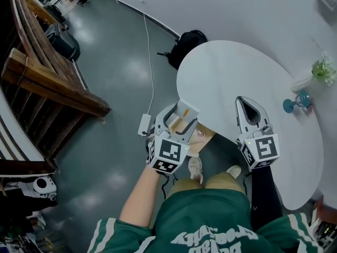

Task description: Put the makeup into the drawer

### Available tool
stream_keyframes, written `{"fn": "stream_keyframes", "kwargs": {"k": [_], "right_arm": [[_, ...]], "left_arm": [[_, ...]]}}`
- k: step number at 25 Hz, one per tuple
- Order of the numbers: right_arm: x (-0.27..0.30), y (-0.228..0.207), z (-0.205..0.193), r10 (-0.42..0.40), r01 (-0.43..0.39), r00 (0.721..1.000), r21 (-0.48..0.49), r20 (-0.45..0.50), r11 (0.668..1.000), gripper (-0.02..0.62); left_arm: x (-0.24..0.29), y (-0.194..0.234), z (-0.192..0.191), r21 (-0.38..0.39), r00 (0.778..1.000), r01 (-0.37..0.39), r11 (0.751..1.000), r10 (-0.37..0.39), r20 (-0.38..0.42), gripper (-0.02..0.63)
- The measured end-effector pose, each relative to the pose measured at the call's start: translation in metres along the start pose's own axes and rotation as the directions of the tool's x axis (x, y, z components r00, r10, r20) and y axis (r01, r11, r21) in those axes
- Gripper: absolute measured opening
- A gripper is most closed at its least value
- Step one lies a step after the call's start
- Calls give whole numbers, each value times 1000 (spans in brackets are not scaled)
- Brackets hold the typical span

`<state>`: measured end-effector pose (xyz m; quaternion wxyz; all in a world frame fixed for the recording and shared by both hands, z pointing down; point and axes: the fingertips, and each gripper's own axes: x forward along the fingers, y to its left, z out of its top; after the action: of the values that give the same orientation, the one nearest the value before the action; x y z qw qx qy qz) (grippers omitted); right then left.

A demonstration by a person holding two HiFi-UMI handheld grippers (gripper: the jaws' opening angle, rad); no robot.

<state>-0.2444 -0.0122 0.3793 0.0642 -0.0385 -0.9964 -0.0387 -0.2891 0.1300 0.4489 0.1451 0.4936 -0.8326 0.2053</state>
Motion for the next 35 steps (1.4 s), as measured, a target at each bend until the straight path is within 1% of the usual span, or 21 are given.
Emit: {"fn": "stream_keyframes", "kwargs": {"k": [3, 5, 7, 9, 12, 15, 18, 20, 23, 25, 28, 29, 30, 31, 32, 35], "right_arm": [[-8, -11, -6, -26, 26, 999, 1, -21, 1000, 5], [-13, -18, -12, -38, 38, 999, 4, -36, 999, 5], [-17, -24, -20, -47, 48, 997, 5, -55, 999, 5], [-21, -29, -28, -55, 55, 996, 3, -76, 998, 5], [-26, -35, -41, -61, 62, 993, 3, -105, 998, 5], [-32, -38, -54, -62, 63, 989, 3, -136, 998, 5], [-39, -41, -67, -62, 62, 984, 0, -166, 998, 5], [-46, -44, -77, -69, 70, 980, 0, -185, 998, 5], [-57, -48, -91, -85, 89, 973, 8, -213, 996, 5], [-65, -52, -100, -96, 101, 969, 10, -230, 995, 5], [-78, -58, -111, -112, 117, 960, 4, -257, 993, 5], [-82, -59, -114, -119, 124, 956, 0, -267, 992, 5], [-87, -61, -117, -127, 131, 953, -2, -276, 991, 5], [-91, -63, -120, -135, 140, 949, -2, -284, 990, 5], [-96, -65, -122, -143, 148, 946, -2, -292, 989, 5], [-105, -71, -131, -162, 170, 937, 0, -310, 985, 5]], "left_arm": [[15, -12, -37, 45, 991, 85, 995, -80, -110, 311], [25, -24, -61, 58, 974, 155, 986, -142, -176, 311], [37, -35, -86, 77, 952, 214, 974, -190, -241, 311], [49, -47, -113, 102, 922, 276, 956, -233, -308, 311], [64, -65, -155, 139, 861, 378, 915, -293, -415, 311], [76, -79, -189, 157, 803, 451, 879, -323, -501, 311], [96, -89, -212, 184, 757, 510, 840, -337, -559, 311], [110, -96, -226, 203, 723, 557, 805, -350, -595, 311], [127, -108, -248, 233, 665, 635, 736, -368, -650, 311], [137, -116, -262, 267, 631, 686, 677, -370, -682, 311], [147, -129, -281, 319, 589, 751, 578, -368, -719, 311], [149, -133, -287, 330, 577, 767, 550, -368, -729, 311], [151, -136, -292, 337, 567, 780, 527, -368, -737, 311], [153, -139, -297, 340, 560, 788, 513, -368, -743, 311], [155, -142, -301, 340, 554, 793, 505, -366, -747, 311], [162, -146, -314, 342, 542, 802, 490, -357, -761, 311]]}}
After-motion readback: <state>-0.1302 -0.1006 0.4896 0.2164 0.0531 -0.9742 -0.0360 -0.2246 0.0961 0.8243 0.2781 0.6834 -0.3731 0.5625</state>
